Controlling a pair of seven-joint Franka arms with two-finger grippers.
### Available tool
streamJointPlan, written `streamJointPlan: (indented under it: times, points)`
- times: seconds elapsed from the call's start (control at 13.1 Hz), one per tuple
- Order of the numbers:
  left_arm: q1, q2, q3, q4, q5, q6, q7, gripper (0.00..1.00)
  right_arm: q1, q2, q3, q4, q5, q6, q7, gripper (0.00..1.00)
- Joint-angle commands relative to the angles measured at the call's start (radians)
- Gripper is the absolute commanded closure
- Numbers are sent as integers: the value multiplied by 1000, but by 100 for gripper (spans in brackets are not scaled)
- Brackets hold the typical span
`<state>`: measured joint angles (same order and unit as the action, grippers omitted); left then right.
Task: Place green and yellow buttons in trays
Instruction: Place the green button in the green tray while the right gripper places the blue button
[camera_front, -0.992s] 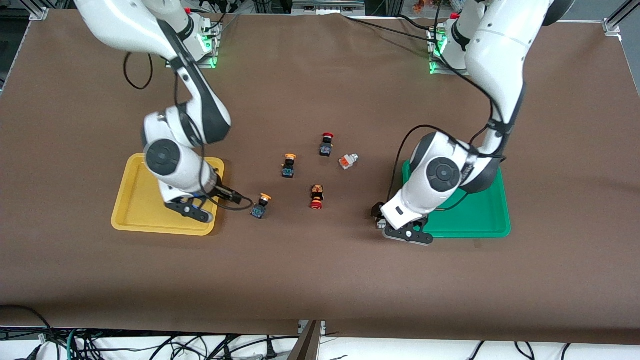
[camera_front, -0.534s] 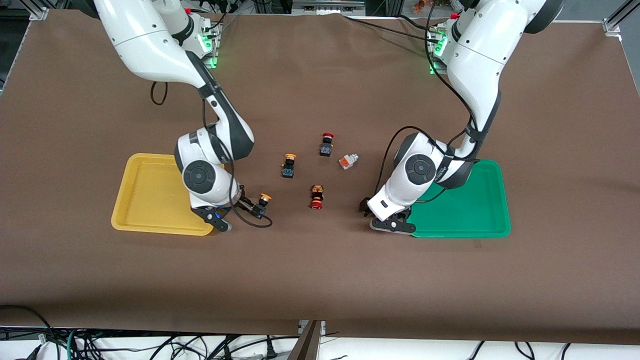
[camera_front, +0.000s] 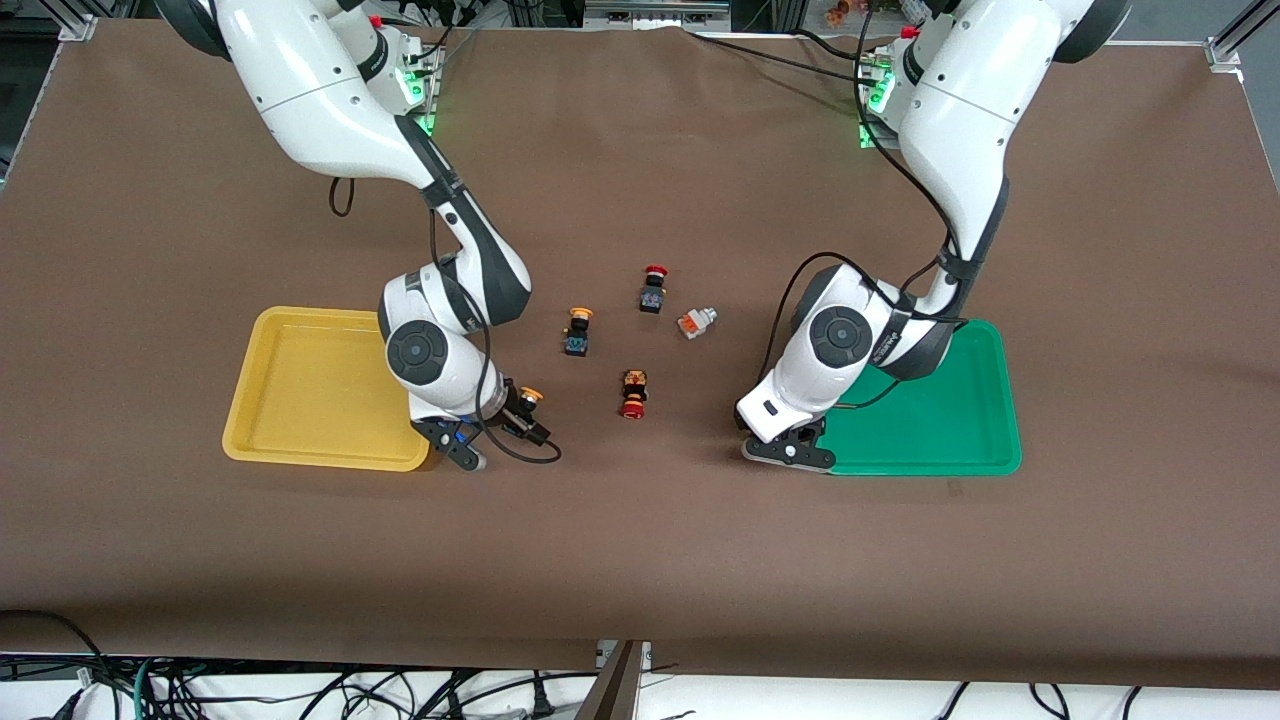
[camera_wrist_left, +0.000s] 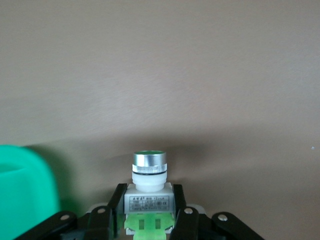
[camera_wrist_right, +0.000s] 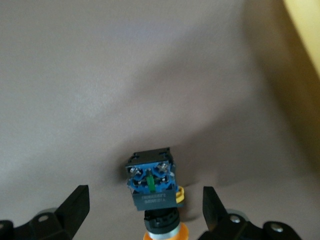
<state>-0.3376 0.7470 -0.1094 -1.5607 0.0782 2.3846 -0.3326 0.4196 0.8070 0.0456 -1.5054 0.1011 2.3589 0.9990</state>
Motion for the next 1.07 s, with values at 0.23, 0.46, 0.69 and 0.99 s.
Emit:
streamJointPlan:
  times: [0.23, 0.46, 0.69, 0.99]
  points:
    - [188, -169, 2, 2, 25, -453, 246, 98, 19, 38, -9, 31, 5, 11, -5, 69]
    - [238, -138, 1, -137, 81, -338, 270, 96, 18, 24, -13, 31, 0, -4, -3, 100]
    - [242, -158, -6, -211, 80, -211, 265, 0, 1, -79, -23, 34, -104, -245, -23, 100]
    - [215, -218, -157, -122, 72, -327, 209, 0, -158, -258, -41, 31, -106, -596, -388, 100]
